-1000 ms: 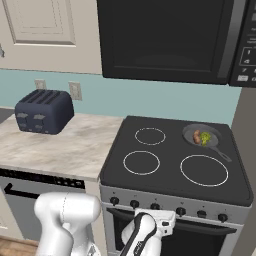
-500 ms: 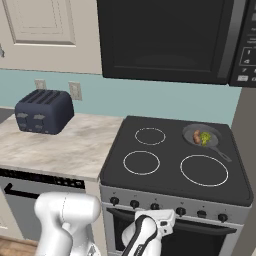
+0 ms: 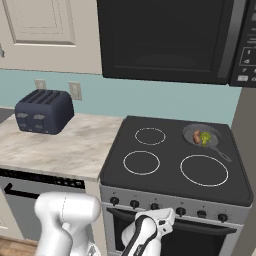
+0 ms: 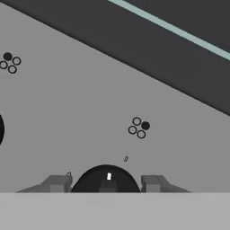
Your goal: Put the broccoli and potato in the pan. Then turn on the rear right burner and set the heat to medium.
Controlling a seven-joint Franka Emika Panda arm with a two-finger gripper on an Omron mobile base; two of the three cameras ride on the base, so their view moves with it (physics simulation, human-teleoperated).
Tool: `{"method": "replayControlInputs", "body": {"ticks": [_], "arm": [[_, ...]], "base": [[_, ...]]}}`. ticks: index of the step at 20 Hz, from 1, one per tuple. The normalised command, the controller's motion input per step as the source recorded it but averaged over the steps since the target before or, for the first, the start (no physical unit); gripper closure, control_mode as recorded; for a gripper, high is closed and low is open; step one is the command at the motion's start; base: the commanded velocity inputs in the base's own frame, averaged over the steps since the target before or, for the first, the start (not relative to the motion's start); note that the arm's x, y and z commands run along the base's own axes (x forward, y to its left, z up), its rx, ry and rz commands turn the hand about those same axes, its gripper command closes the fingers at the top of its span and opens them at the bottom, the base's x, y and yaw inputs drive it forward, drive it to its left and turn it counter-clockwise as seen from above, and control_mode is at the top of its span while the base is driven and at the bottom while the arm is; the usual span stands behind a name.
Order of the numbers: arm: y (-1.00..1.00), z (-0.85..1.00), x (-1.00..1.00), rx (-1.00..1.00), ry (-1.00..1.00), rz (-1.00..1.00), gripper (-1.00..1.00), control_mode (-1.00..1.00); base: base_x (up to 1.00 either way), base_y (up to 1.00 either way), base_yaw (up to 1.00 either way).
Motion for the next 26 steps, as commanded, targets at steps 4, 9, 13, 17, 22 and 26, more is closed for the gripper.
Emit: {"method": "replayControlInputs", "body": {"ticks": [4, 9, 13, 17, 22, 26], "arm": [[0.00, 0.00, 0.00, -0.14, 0.00, -0.03, 1.00, -1.00], [0.00, 0.00, 0.00, -0.15, 0.00, -0.04, 1.00, -1.00], [0.00, 0.00, 0.00, -0.15, 0.00, -0.04, 1.00, -1.00], [0.00, 0.00, 0.00, -0.16, 0.00, -0.04, 1.00, -1.00], [0.00, 0.00, 0.00, -0.16, 0.00, -0.03, 1.00, -1.00], [0.00, 0.00, 0.00, -0.18, 0.00, -0.03, 1.00, -1.00]], "base": [[0.00, 0.00, 0.00], [0.00, 0.00, 0.00], [0.00, 0.00, 0.00], [0.00, 0.00, 0.00], [0.00, 0.00, 0.00], [0.00, 0.00, 0.00]]}}
